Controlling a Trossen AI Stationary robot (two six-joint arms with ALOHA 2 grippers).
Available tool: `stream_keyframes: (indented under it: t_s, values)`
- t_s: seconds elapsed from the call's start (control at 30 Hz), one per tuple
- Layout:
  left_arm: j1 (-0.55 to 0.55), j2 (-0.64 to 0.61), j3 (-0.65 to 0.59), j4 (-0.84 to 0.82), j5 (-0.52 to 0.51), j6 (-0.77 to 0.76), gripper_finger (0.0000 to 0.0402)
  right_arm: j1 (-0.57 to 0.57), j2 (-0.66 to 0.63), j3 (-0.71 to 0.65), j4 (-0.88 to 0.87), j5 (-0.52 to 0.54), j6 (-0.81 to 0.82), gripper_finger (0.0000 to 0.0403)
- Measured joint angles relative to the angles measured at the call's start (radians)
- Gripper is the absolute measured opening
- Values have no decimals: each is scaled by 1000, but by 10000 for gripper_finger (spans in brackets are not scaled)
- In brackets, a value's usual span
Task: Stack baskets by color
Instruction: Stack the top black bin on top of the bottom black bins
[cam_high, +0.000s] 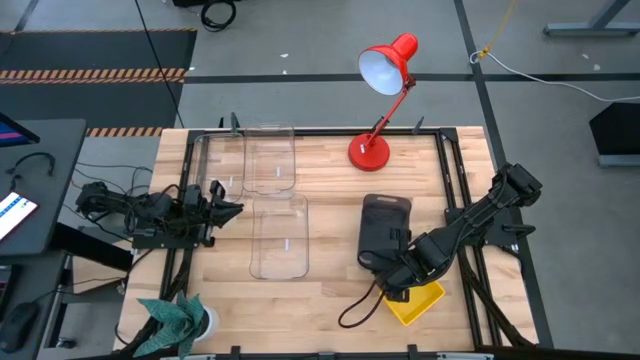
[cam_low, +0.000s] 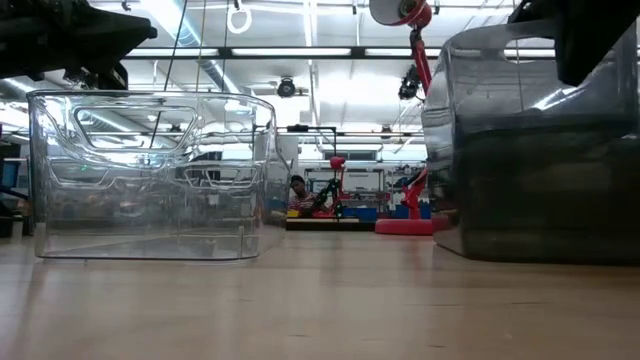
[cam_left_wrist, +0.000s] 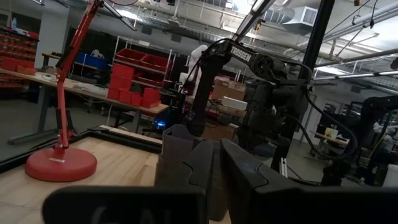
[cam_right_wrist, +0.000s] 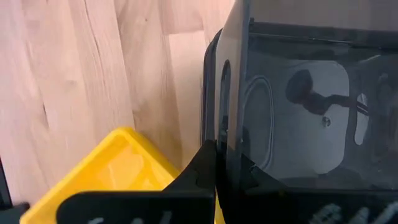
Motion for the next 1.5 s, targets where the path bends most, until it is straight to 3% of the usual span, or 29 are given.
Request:
stream_keyframes:
  t_s: [0.4,0.77,1.03,1.37,1.5]
  values:
    - [0,0,0,0,0,0,33,-7,0,-2,40,36,31,3]
    - [0,0,0,0,0,0,28,-32,-7,-153,257,-3,14,3]
    - [0,0,0,0,0,0,36,-50,5,-157,255,-21,2,5]
    - [0,0,0,0,0,0,25,-88,3,-127,240,-10,34,93]
    - [0,0,0,0,0,0,29,-109,-2,-127,241,-55,40,126]
